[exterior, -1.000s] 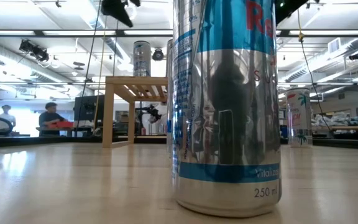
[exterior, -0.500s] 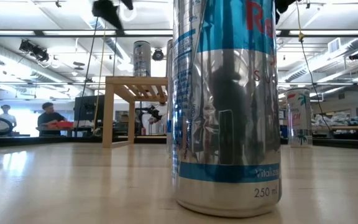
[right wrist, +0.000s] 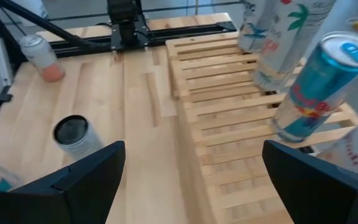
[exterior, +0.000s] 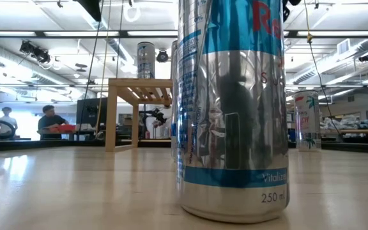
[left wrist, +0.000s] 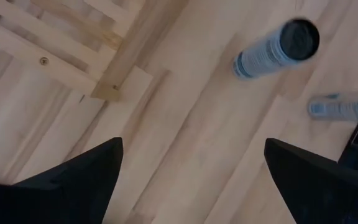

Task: Place canned beverage on shelf
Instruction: Put the pink-white soda can on the shelf aligned with the other pink-white soda can

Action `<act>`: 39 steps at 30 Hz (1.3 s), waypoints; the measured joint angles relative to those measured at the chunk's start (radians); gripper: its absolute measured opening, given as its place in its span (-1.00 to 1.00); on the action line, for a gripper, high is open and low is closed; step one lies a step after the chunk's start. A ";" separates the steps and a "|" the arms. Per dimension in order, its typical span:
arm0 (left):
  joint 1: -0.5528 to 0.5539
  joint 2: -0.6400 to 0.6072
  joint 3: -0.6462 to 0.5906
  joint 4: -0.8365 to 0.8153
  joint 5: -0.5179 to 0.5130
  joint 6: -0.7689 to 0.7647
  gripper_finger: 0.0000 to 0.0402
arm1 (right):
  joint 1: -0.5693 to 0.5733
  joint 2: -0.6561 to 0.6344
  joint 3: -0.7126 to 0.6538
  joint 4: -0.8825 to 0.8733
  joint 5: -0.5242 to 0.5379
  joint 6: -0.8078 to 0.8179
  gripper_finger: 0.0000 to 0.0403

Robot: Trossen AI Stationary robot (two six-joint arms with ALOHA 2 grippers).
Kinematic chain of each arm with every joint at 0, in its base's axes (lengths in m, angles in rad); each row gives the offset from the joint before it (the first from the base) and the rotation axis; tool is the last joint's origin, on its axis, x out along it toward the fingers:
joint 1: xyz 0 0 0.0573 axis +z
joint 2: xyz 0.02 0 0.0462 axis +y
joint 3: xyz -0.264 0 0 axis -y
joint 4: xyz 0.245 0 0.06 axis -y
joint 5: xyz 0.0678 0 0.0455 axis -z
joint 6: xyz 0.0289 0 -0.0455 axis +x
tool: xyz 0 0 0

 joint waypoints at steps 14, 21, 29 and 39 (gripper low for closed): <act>-0.099 -0.075 0.000 -0.074 -0.143 -0.059 0.96 | 0.108 -0.002 -0.164 0.071 0.002 0.056 0.93; -0.166 -0.146 0.000 -0.071 -0.261 -0.080 0.96 | 0.177 -0.003 -0.273 0.282 0.002 0.119 0.93; -0.256 -0.200 -0.007 -0.074 -0.317 -0.066 0.96 | 0.277 -0.004 -0.278 0.378 0.045 0.171 0.93; -0.340 -0.337 -0.260 -0.070 -0.316 -0.105 0.96 | 0.363 -0.004 -0.278 0.447 0.090 0.235 0.93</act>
